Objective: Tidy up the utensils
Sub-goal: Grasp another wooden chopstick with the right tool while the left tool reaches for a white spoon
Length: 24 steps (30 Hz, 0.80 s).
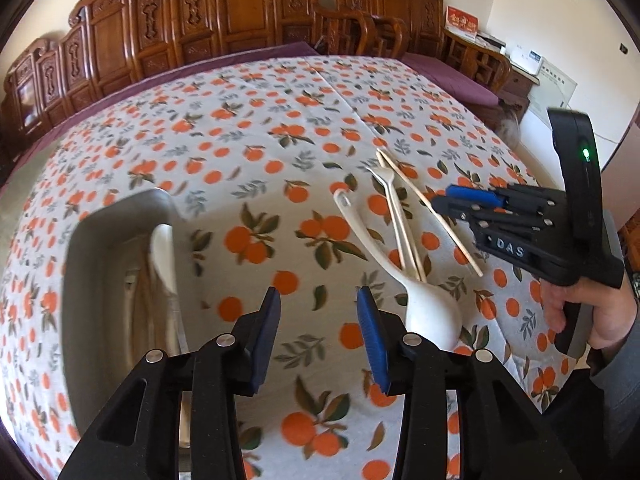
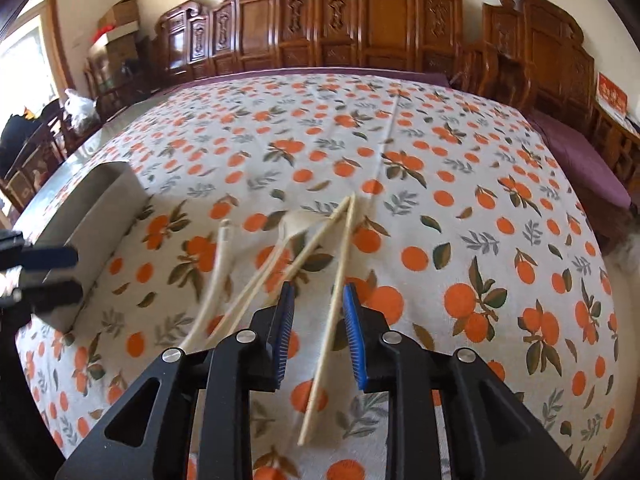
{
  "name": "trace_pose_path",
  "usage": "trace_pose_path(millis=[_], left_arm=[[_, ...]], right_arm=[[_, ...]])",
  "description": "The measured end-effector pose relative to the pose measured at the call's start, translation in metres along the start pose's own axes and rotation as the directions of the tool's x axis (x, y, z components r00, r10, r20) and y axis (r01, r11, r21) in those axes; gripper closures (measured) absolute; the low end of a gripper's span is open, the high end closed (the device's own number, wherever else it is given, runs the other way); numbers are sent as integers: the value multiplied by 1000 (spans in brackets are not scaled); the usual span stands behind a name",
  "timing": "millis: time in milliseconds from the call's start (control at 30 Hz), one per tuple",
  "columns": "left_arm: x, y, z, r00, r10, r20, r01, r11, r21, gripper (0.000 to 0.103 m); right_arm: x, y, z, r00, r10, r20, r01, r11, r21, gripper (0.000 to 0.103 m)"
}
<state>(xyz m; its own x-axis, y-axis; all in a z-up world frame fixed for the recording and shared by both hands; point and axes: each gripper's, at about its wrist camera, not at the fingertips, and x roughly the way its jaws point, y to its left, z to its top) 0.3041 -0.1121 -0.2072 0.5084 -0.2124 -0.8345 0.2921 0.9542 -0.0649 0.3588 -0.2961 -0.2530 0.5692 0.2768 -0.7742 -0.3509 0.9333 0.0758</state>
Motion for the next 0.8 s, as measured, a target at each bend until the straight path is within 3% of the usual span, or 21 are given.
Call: trace_pose_path(millis=[200,333,533,800], left_arm=[[19,-11,4,1000,-19,-21,19,1000,-5,65],[25,-18,8,999,-34,-25,33,999,-16,65],[35,-36,13,997,-71,-41,70,997,-34,65],[57,-55,18,994,-14,-107,12,1000,-13,64]], right_arm=[[19,-9,-4,998,-24,-63,24,1000,7,77],[21,-12,-5,997,-28,-74,28,1000,-3,97],[18,-17,-4,997,-18,-76,19,1000,8,97],[13,-21,0,998,-2,-55,4,999,37,97]])
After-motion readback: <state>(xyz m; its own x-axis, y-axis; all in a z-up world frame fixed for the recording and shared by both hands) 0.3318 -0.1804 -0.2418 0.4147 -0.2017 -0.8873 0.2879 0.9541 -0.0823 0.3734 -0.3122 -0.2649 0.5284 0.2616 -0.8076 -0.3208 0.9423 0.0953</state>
